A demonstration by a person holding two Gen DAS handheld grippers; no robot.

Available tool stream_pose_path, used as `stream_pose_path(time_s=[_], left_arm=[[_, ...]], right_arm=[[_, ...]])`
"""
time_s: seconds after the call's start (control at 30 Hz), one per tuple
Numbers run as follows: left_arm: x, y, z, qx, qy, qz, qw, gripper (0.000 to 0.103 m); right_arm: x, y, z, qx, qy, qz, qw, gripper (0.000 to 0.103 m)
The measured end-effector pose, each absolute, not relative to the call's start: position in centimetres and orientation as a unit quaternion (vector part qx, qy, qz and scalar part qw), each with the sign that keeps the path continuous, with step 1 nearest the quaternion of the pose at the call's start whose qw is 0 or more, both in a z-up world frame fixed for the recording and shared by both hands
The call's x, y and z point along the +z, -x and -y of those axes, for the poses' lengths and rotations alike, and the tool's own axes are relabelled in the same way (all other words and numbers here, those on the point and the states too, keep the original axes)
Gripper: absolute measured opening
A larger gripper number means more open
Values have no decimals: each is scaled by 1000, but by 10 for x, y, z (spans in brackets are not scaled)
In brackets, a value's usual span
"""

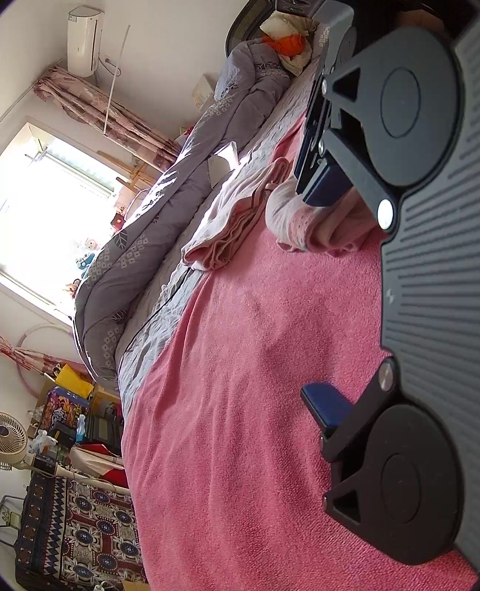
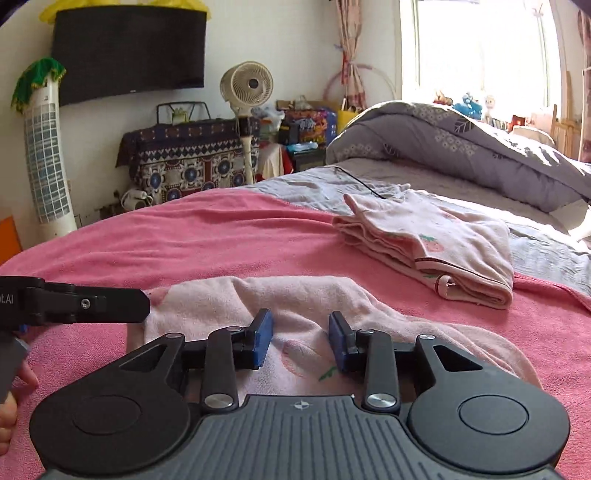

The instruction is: Fold clothes

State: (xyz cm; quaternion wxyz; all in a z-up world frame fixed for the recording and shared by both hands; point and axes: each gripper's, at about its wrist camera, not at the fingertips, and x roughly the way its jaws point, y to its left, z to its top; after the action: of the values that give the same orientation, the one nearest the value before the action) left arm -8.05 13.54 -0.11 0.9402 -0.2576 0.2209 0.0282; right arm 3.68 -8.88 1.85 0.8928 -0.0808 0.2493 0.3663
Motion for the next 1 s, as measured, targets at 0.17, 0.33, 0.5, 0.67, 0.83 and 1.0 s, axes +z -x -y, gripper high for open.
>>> stream_pose_path(time_s=[0.17, 0.33, 0.5, 0.67, 0.83, 1.0], left_arm=[[-1, 80, -137, 27, 259, -221, 940, 103], [-1, 78, -135, 30, 252, -227, 940, 103], [1, 74, -131, 37, 240, -236, 941, 103], [3, 70, -125, 47, 219, -247, 943, 103], [5, 69, -119, 58, 203, -253, 944, 103], [11, 73, -107, 81, 176, -263, 945, 103]], right_arm=[[38, -18, 110, 390, 82, -251, 882, 45], [17, 13, 142, 387, 105, -248, 882, 52], [25, 40, 152, 381, 121, -242, 884, 52], [23, 55, 173, 413, 126, -254, 866, 62], [14, 64, 183, 412, 130, -258, 864, 68], [12, 68, 201, 406, 106, -275, 865, 71]])
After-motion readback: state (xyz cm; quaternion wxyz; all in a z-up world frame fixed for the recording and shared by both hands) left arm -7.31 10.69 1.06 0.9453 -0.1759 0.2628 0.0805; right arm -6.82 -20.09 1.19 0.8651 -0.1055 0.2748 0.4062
